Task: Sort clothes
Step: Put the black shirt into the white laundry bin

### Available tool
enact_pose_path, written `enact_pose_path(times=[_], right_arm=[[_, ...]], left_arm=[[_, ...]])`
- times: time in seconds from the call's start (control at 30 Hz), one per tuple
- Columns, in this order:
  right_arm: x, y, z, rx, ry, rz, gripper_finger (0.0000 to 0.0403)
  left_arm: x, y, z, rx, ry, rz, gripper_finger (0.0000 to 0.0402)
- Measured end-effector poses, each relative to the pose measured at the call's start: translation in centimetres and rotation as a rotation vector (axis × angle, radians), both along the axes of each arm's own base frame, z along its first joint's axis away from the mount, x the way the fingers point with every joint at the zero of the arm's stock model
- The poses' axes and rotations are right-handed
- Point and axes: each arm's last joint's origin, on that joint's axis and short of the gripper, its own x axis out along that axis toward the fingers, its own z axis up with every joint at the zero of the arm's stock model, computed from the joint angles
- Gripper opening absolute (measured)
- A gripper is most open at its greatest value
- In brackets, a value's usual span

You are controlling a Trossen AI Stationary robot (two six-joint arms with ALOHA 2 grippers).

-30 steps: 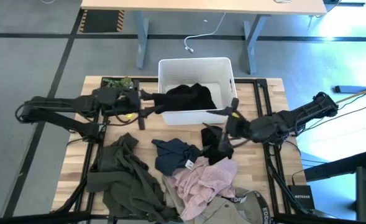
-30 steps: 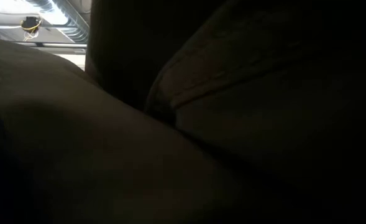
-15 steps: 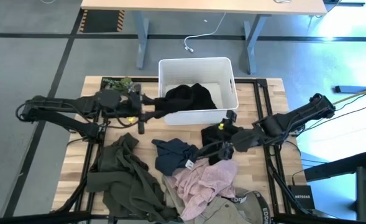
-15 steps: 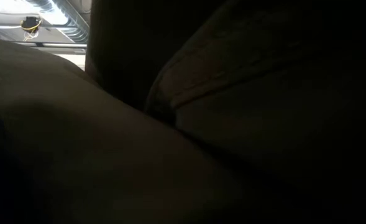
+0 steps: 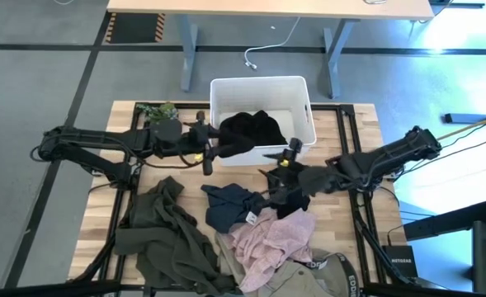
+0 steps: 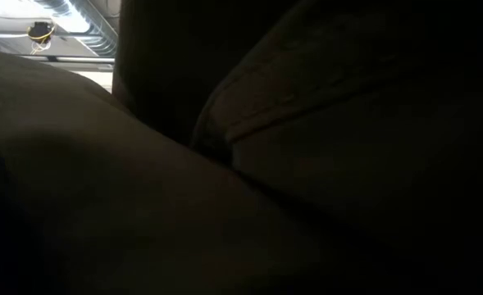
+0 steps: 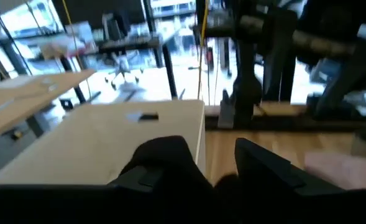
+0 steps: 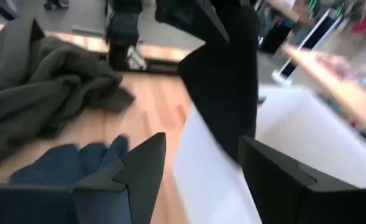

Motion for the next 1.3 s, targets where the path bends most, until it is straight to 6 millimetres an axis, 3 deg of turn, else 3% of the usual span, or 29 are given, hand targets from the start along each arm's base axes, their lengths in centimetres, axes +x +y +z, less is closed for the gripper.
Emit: enact_pose_path(times=[0.3, 0.47, 0.57, 0.67, 0.83, 0.87, 1.0, 1.17, 1.3], right_arm=[[4.6, -3.9, -1.0, -0.124, -0.03, -0.01, 0.0222], [6.4, -5.4, -2.0, -0.091, -0.024, 0.198, 0.0222], [7.0, -6.2, -2.4, -0.137, -0.02, 0.171, 0.0213], [7.0, -6.6, -2.3, -0.183, -0.007, 0.104, 0.0166], [6.4, -6.8, -1.3, -0.214, 0.007, 0.073, 0.0029], [6.2, -6.9, -1.0, -0.216, 0.016, 0.071, 0.0017], [5.0, -7.2, 1.1, -0.238, 0.033, -0.033, 0.0027], [2.5, -7.9, 3.5, -0.302, 0.115, -0.167, 0.0008], [0.9, -8.9, 4.4, -0.305, 0.124, -0.335, 0.0031]], left_arm=[[0.1, -1.7, 0.5, 0.038, -0.042, -0.114, 0.0149], [0.1, -2.1, 0.7, 0.049, -0.065, -0.131, 0.0149], [0.1, -2.3, 0.7, 0.051, -0.063, -0.138, 0.0149], [0.1, -2.4, 0.7, 0.049, -0.059, -0.142, 0.0149], [0.0, -2.4, 0.7, 0.048, -0.061, -0.142, 0.0149], [0.0, -2.4, 0.7, 0.047, -0.059, -0.142, 0.0149], [-0.3, -2.5, 0.6, 0.046, -0.036, -0.148, 0.0149], [-1.5, -2.5, 0.5, 0.041, 0.042, -0.153, 0.0149], [-2.5, -2.4, 0.5, 0.003, 0.081, -0.147, 0.0149]])
